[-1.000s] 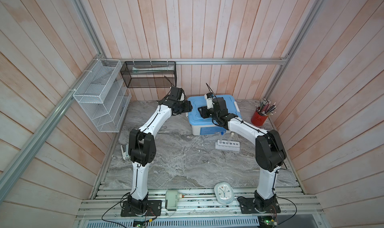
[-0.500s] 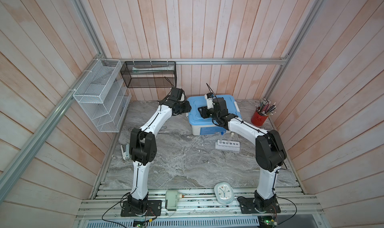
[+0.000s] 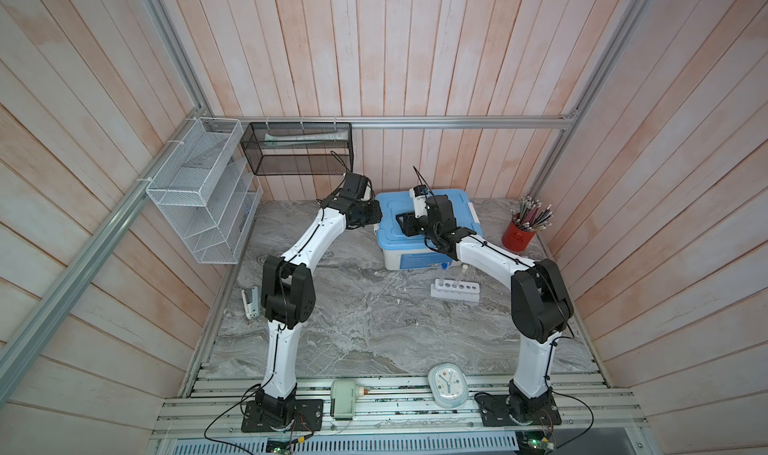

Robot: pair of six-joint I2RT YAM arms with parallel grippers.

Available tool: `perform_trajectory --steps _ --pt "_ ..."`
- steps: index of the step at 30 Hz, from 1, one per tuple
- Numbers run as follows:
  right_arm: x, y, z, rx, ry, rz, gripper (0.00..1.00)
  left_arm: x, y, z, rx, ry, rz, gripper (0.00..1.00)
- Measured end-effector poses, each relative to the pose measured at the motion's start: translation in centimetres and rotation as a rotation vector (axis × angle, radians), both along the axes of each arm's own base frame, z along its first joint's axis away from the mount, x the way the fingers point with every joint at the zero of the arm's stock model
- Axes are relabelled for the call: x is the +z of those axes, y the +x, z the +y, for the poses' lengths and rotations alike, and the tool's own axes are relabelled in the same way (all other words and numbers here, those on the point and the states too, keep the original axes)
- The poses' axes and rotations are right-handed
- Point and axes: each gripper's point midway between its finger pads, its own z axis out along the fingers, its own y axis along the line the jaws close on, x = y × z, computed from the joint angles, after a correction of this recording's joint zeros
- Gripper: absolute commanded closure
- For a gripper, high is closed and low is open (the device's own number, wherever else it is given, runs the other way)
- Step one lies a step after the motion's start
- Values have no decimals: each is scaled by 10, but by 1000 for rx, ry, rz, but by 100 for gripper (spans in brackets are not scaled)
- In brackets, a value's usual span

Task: Organize the chemistry lab equipment

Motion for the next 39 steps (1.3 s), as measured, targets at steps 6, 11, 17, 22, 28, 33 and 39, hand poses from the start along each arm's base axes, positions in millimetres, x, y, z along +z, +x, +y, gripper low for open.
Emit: perform_trajectory --steps 6,11,17,22,28,33,39 --pt "0 0 0 2 5 -7 54 0 1 0 8 13 5 65" --pt "0 -1 0 4 11 -14 54 1 1 0 14 24 2 67" --pt "2 -2 0 20 28 -27 54 2 1 -2 25 51 -1 68" --pt "3 -4 0 38 47 -42 54 2 2 -3 36 72 2 69" --pt "5 -8 -2 60 65 -47 54 1 1 -6 48 90 -3 46" --pt "6 -8 -2 67 68 -43 54 9 2 -1 53 122 -81 23" --pt "6 -8 -3 65 60 -28 54 75 -23 36 98 81 -296 17"
